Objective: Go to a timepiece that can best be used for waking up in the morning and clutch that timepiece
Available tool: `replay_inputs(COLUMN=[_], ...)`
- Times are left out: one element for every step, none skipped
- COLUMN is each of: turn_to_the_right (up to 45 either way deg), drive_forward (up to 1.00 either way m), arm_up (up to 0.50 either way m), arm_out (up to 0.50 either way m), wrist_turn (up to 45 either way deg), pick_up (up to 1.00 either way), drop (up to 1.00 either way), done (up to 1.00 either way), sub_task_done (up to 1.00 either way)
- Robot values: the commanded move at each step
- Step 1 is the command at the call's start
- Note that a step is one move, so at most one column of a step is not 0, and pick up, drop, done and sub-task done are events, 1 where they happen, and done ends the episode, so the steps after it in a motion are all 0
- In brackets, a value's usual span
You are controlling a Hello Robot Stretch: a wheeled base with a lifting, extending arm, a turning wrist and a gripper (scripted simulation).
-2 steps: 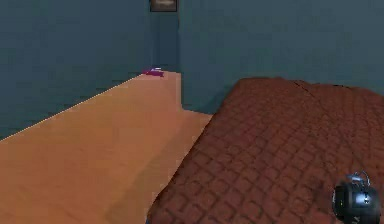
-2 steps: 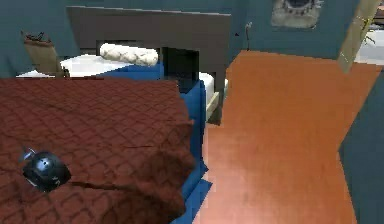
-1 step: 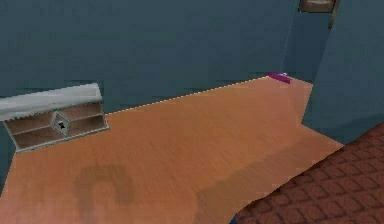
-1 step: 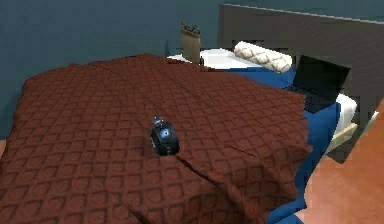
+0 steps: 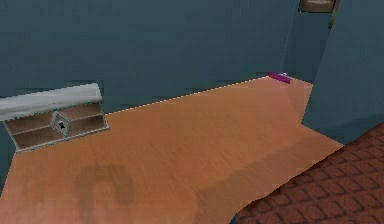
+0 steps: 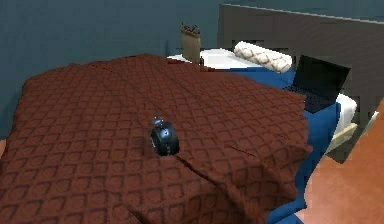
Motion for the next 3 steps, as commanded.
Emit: replay_inputs(turn_to_the_right=[0.0, 0.0, 0.0], drive_forward=[0.0, 0.0, 0.0], arm_up=[0.34, 0.0, 0.0], arm_out=[0.0, 0.42, 0.0], wrist_turn=[0.0, 0.0, 45.0], pick_up=[0.0, 0.0, 0.0], drop=[0.0, 0.0, 0.0], done=[0.0, 0.0, 0.0], sub_task_done=[0.0, 0.0, 0.0])
